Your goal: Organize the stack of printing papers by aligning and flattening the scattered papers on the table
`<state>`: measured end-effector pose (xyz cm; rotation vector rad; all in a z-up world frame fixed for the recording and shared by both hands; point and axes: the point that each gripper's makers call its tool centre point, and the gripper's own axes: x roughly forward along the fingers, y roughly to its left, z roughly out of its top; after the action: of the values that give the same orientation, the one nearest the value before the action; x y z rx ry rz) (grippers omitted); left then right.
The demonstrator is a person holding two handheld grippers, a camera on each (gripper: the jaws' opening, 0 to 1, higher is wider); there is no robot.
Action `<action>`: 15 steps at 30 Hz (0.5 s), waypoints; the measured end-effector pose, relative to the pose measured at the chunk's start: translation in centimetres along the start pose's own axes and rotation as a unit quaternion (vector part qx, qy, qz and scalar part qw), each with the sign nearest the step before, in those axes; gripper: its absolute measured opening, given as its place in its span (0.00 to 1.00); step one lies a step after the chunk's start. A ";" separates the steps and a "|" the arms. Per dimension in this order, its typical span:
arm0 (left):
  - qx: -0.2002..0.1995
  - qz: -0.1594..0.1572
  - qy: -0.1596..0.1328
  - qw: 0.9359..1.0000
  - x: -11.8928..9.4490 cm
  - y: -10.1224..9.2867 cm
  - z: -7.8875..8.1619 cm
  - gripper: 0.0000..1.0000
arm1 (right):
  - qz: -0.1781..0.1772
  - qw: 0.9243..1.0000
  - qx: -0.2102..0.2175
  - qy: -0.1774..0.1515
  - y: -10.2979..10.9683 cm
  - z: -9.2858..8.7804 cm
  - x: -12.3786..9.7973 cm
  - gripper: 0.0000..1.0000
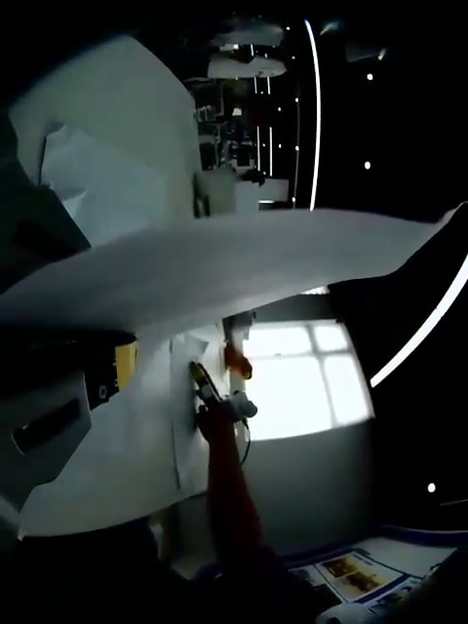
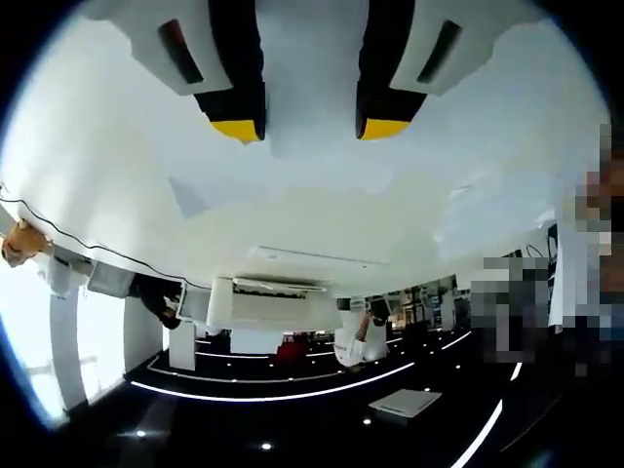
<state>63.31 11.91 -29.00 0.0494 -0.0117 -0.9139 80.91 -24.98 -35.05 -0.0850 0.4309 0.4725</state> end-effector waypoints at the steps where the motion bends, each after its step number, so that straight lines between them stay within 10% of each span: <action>1: 0.000 0.000 0.000 1.000 0.0 0.0 0.0 0.06 | 0.000 1.000 -0.001 0.001 0.1 0.0 0.0 0.30; 15: 0.000 -0.001 -0.001 1.000 0.0 0.1 0.0 0.07 | -0.039 0.999 -0.033 0.011 -0.5 0.1 -0.3 0.09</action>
<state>63.35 11.96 -29.00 0.0488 -0.0141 -0.9154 80.93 -25.49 -34.88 -0.1710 0.4325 0.4103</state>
